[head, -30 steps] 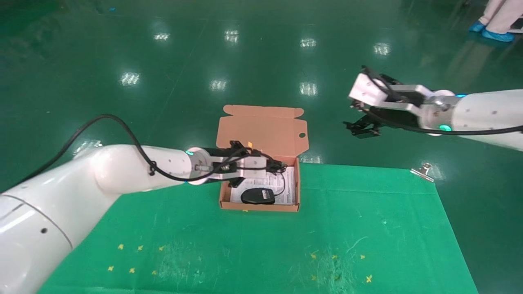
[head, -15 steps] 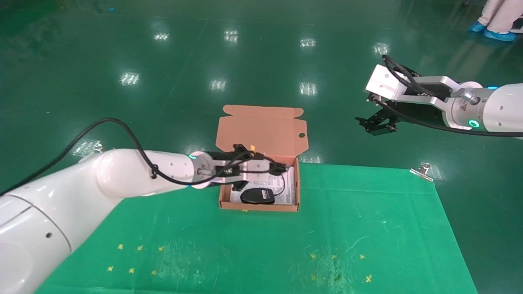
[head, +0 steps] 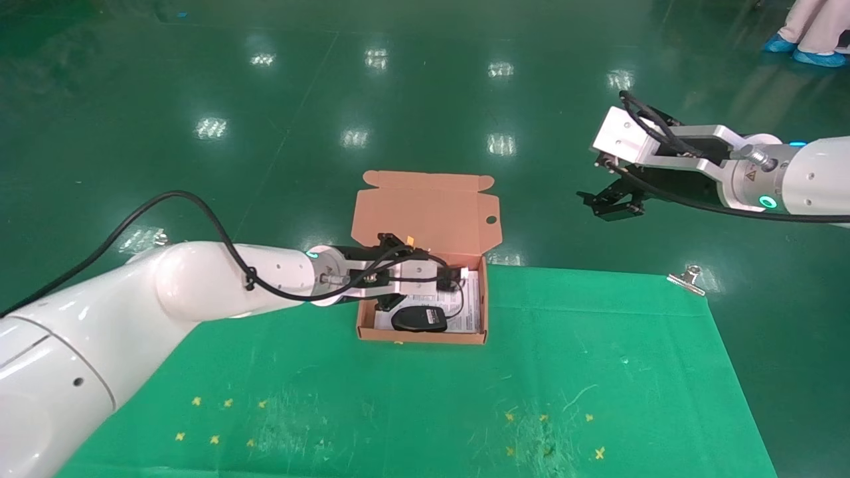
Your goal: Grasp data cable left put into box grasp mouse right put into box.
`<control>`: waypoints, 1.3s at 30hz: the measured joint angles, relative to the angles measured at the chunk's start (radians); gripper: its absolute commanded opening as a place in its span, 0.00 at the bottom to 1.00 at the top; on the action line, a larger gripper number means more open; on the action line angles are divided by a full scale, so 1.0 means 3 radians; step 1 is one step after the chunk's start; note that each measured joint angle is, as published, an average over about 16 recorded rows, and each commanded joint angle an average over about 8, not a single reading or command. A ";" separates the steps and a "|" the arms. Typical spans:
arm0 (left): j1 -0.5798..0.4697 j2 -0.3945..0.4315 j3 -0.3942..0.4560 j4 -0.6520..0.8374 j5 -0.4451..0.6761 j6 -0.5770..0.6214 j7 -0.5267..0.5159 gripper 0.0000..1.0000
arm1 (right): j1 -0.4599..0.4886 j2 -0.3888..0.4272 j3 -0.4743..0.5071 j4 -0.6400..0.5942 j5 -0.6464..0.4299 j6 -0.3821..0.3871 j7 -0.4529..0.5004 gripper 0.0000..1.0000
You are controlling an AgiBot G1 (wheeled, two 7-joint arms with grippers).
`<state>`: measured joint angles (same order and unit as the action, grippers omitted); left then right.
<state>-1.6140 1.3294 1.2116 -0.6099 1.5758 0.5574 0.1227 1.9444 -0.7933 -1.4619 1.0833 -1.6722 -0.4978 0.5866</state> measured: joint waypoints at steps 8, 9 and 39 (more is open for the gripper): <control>-0.0149 -0.0114 -0.0018 -0.0079 0.0059 -0.0077 -0.0190 1.00 | 0.0209 -0.0063 0.0045 -0.0049 -0.0085 -0.0003 -0.0084 1.00; -0.0167 -0.0124 -0.0023 -0.0084 0.0066 -0.0087 -0.0213 1.00 | 0.0239 -0.0072 0.0051 -0.0056 -0.0097 -0.0004 -0.0096 1.00; 0.0522 -0.1001 -0.1204 -0.0903 -0.0999 0.1104 -0.0593 1.00 | -0.0734 0.0129 0.1417 0.0164 0.0975 -0.1213 -0.0620 1.00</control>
<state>-1.4573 1.0291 0.8504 -0.8807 1.2759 0.8885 -0.0554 1.7243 -0.7545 -1.0369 1.1326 -1.3795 -0.8617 0.4007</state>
